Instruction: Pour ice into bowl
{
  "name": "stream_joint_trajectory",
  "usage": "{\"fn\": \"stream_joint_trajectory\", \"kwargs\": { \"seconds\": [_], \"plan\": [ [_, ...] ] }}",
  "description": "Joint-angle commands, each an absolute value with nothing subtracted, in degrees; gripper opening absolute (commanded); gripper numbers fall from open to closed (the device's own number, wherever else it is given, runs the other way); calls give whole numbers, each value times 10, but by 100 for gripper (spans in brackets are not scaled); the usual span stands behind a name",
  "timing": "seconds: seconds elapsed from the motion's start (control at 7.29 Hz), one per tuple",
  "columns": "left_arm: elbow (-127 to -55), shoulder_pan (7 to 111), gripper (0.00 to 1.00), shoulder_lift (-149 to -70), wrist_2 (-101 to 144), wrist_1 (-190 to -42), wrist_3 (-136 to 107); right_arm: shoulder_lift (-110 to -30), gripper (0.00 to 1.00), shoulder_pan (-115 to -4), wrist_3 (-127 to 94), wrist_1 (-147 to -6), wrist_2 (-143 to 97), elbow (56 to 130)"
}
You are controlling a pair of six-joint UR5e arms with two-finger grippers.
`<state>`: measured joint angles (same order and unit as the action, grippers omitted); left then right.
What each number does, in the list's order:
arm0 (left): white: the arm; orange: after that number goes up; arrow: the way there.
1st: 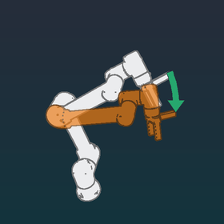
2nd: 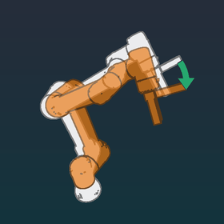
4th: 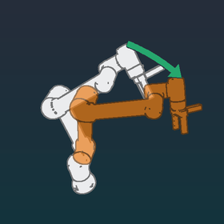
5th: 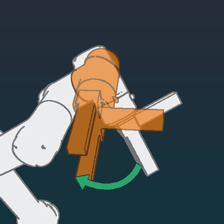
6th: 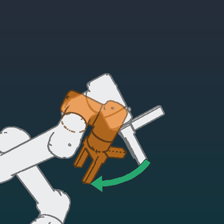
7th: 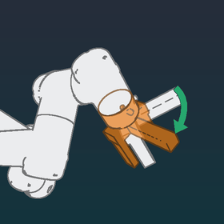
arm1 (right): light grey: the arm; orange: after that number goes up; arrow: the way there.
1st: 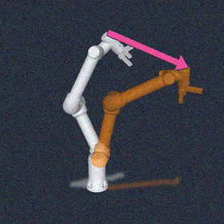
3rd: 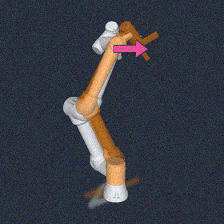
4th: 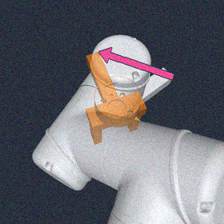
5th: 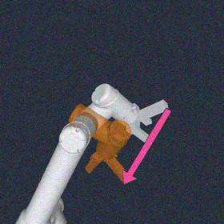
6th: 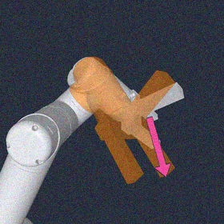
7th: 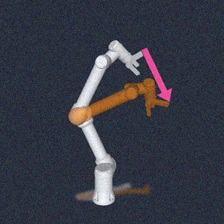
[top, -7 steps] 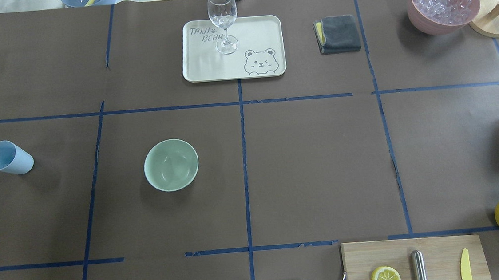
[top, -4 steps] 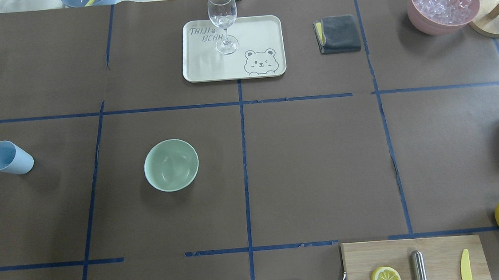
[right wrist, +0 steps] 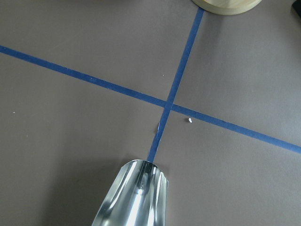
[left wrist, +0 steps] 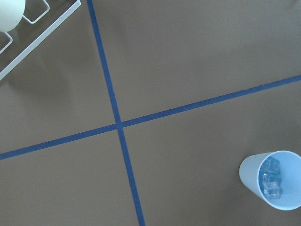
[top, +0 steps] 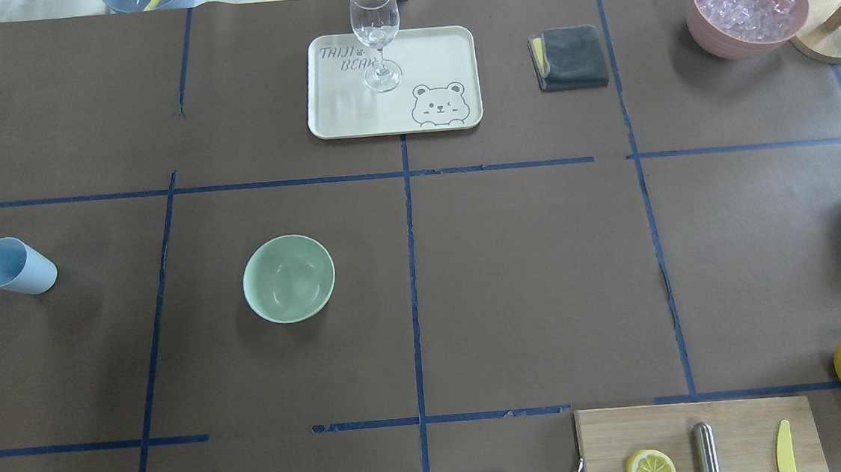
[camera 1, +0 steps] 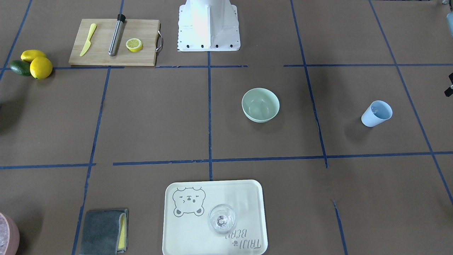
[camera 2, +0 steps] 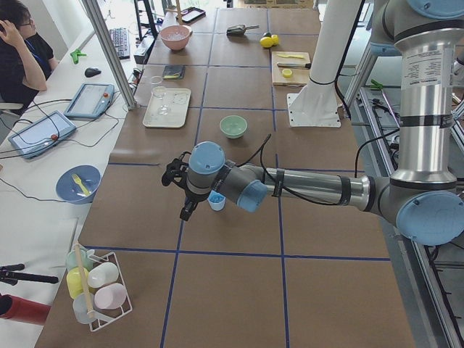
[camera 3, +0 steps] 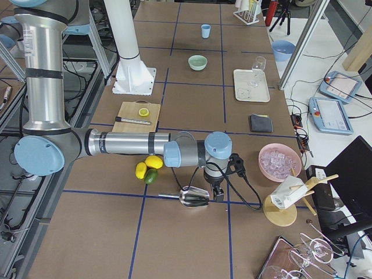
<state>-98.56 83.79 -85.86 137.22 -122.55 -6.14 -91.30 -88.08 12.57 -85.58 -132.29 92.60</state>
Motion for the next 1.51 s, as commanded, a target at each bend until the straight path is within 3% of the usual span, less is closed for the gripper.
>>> {"fn": "stream_joint_trajectory", "kwargs": {
  "seconds": [0.0,0.27,0.55,1.1,1.37],
  "plan": [
    [-980,836,100,-860,1364,-1414,-82,-911,100,-882,125,-855,-1323,925],
    [-986,821,100,-862,1305,-1516,-287,-911,100,-883,124,-855,-1323,925],
    [-990,783,100,-842,1249,-1584,-312,-911,100,-883,124,-855,-1323,925],
    [-1034,596,100,-705,962,-1713,-402,-912,100,-883,114,-855,-1323,924],
    [-1033,447,100,-674,779,-1731,-505,-918,100,-883,113,-846,-1326,929]
  ]
}}
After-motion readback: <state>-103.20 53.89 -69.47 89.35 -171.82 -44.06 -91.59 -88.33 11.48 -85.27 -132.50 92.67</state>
